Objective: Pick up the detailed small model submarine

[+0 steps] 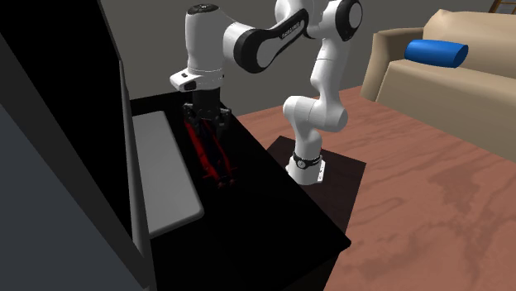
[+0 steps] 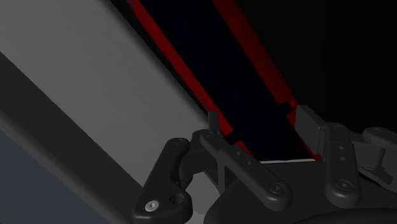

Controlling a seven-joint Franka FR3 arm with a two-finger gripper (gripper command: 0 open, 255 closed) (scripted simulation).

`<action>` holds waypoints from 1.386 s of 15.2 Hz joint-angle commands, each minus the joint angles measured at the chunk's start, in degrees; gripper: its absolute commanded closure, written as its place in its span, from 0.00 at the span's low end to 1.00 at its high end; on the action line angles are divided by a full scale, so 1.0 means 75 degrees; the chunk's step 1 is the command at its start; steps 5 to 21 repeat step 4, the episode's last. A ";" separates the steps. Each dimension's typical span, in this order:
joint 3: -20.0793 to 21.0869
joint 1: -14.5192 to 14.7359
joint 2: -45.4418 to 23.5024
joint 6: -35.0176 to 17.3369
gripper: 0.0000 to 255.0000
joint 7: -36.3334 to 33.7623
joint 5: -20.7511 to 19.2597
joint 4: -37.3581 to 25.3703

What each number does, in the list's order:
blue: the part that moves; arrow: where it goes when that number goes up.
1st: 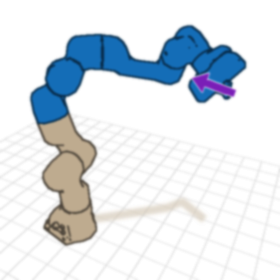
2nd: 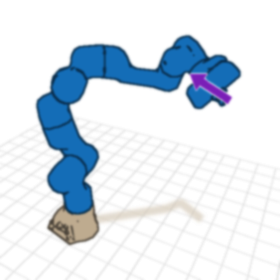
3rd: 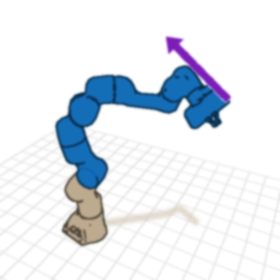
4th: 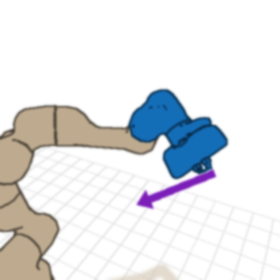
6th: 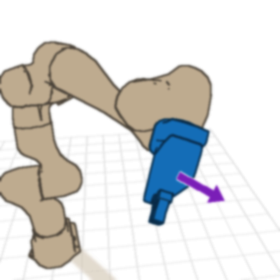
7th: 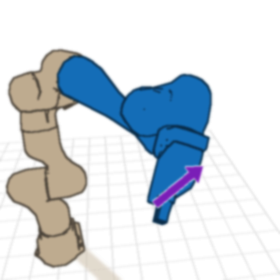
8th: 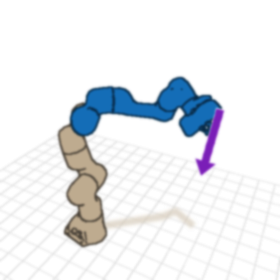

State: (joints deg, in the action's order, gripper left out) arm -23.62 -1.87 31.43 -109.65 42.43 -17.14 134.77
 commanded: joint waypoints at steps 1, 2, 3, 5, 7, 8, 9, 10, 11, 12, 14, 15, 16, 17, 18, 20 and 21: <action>0.0043 0.0023 -0.0005 0.0205 1.00 0.0015 0.0041 -0.0225; 0.0061 0.0030 0.0000 0.0307 1.00 0.0025 0.0056 -0.0323; 0.0064 0.0031 0.0002 0.0323 1.00 0.0026 0.0058 -0.0337; 0.0063 0.0031 0.0001 0.0323 1.00 0.0026 0.0058 -0.0338; 0.0063 0.0031 0.0001 0.0323 1.00 0.0026 0.0058 -0.0338; 0.0063 0.0031 0.0001 0.0323 1.00 0.0026 0.0058 -0.0338; 0.0063 0.0031 0.0001 0.0323 1.00 0.0026 0.0058 -0.0338; 0.0063 0.0031 0.0001 0.0323 1.00 0.0026 0.0058 -0.0338; 0.0063 0.0031 0.0001 0.0323 1.00 0.0026 0.0058 -0.0338; 0.0063 0.0031 0.0001 0.0323 1.00 0.0026 0.0058 -0.0338; 0.0063 0.0031 0.0001 0.0323 1.00 0.0026 0.0058 -0.0338; 0.0063 0.0031 0.0001 0.0323 1.00 0.0026 0.0058 -0.0338; 0.0063 0.0031 0.0001 0.0323 1.00 0.0026 0.0058 -0.0338; 0.0063 0.0031 0.0001 0.0323 1.00 0.0026 0.0058 -0.0338; 0.0063 0.0031 0.0001 0.0323 1.00 0.0026 0.0058 -0.0338; 0.0063 0.0031 0.0001 0.0323 1.00 0.0026 0.0058 -0.0338; 0.0063 0.0031 0.0001 0.0323 1.00 0.0026 0.0058 -0.0338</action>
